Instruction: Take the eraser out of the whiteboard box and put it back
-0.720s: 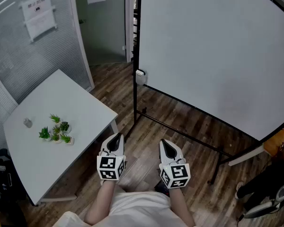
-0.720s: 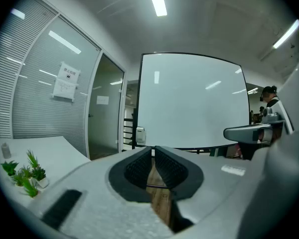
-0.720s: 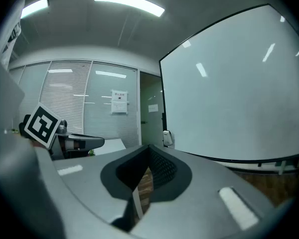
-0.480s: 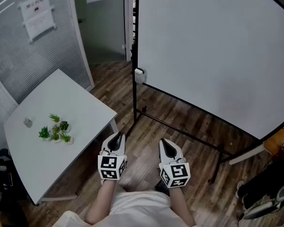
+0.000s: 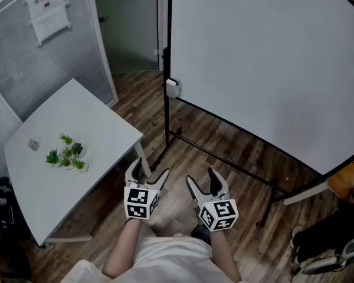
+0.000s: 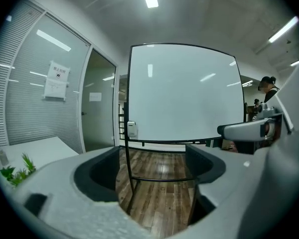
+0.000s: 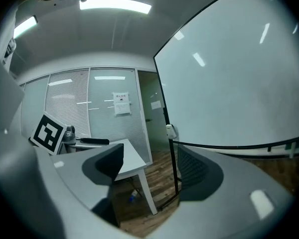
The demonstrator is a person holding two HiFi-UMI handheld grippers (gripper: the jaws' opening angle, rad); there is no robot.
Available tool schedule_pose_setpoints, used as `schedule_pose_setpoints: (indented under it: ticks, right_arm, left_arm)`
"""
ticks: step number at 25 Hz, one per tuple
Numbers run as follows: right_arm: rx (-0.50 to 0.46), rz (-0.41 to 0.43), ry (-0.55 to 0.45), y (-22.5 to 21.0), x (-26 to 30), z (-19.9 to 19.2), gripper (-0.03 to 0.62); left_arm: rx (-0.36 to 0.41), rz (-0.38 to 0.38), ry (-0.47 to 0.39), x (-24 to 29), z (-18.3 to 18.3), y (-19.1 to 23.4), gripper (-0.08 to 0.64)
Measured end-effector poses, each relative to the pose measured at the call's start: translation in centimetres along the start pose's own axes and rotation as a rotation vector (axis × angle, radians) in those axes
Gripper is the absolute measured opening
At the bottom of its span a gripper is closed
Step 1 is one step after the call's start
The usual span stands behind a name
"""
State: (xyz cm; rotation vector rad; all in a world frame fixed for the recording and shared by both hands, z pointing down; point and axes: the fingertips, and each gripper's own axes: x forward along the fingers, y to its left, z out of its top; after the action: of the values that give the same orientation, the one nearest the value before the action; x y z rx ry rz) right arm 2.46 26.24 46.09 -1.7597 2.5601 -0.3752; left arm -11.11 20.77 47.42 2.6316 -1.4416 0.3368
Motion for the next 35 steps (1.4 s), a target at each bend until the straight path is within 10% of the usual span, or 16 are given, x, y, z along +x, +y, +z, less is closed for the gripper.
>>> schedule_pose_setpoints:
  ticks: [13, 35]
  right_arm:
    - [0.021, -0.002, 0.028, -2.9, 2.4, -0.5, 0.365]
    - [0.06, -0.079, 0.087, -19.4, 23.8, 4.3, 0.364]
  left_arm:
    - [-0.008, -0.002, -0.008, 4.6, 1.2, 0.3, 0.451]
    - [-0.029, -0.062, 0.009, 32.8, 7.5, 8.7, 0.443]
